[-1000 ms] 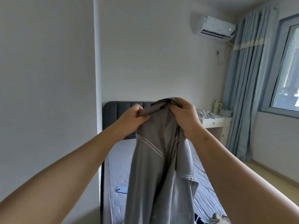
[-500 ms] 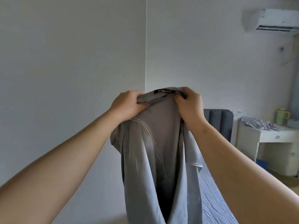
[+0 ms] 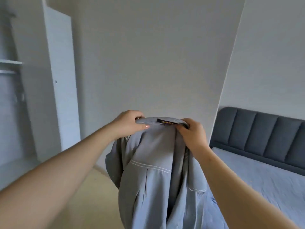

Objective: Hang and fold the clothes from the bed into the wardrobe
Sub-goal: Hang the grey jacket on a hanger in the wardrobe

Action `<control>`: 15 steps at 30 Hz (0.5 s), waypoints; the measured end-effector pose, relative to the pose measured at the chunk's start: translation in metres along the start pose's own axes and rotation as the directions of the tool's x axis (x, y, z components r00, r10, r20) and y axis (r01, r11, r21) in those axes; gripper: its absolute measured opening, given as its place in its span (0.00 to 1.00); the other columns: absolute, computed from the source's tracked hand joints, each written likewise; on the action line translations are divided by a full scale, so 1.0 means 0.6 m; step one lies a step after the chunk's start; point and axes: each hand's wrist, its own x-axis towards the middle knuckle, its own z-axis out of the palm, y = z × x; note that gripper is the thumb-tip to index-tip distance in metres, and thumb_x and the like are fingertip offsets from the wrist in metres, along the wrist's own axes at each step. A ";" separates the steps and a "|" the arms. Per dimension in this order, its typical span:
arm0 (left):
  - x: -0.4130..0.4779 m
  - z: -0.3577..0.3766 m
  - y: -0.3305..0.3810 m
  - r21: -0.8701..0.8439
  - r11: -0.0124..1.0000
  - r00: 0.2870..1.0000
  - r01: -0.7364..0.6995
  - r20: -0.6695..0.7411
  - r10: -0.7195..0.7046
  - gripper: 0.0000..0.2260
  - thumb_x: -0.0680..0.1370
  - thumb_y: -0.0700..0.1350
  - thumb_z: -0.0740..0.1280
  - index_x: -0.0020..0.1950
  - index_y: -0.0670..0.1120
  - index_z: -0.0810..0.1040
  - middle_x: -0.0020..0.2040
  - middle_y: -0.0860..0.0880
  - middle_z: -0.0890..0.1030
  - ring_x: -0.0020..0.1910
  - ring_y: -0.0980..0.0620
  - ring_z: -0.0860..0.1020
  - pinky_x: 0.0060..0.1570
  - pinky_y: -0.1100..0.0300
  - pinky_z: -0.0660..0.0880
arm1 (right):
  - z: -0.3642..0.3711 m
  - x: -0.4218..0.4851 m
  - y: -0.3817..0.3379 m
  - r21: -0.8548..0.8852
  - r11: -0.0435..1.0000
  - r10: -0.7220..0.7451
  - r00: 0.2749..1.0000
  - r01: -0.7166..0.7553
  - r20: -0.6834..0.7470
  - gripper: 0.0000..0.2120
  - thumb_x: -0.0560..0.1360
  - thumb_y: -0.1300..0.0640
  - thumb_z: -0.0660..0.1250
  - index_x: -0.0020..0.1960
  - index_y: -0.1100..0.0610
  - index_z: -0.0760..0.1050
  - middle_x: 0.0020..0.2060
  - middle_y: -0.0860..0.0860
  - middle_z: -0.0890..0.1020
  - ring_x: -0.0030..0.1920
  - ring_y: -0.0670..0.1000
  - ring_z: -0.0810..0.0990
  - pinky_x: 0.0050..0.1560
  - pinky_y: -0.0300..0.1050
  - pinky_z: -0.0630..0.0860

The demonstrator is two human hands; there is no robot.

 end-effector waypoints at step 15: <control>-0.230 -0.355 -0.241 0.255 0.892 0.915 0.373 -0.259 -0.309 0.09 0.73 0.54 0.69 0.41 0.49 0.77 0.35 0.53 0.75 0.35 0.56 0.71 0.35 0.62 0.64 | 0.394 -0.023 -0.246 0.413 0.906 -0.292 0.844 0.093 0.450 0.17 0.77 0.63 0.61 0.31 0.53 0.71 0.28 0.46 0.69 0.34 0.48 0.67 0.30 0.31 0.63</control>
